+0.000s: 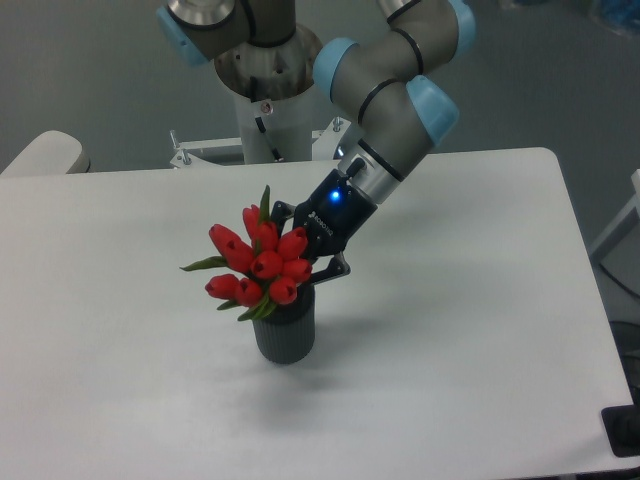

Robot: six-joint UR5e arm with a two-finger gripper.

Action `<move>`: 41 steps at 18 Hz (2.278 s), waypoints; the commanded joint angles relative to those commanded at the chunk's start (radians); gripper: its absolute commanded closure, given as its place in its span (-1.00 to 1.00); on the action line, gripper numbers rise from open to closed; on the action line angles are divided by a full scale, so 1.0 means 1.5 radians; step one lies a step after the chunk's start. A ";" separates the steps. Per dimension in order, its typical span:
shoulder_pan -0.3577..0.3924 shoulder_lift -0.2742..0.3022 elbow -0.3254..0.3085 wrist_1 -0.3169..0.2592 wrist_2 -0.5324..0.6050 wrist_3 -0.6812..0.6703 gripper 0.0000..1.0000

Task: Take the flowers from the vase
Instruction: 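Close the gripper around the red tulip bouquet stems, then lift the gripped tulip bouquet straight up out of the grey vase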

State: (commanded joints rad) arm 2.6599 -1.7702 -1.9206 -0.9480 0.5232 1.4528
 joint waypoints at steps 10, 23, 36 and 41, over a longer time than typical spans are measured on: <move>0.011 0.016 0.034 0.000 -0.040 -0.068 0.38; 0.015 0.108 0.055 -0.005 -0.057 -0.180 0.37; 0.021 0.137 0.112 -0.004 -0.070 -0.291 0.37; 0.039 0.134 0.136 -0.001 -0.069 -0.294 0.37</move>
State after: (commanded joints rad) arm 2.7181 -1.5692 -1.7166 -0.9495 0.4203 1.0124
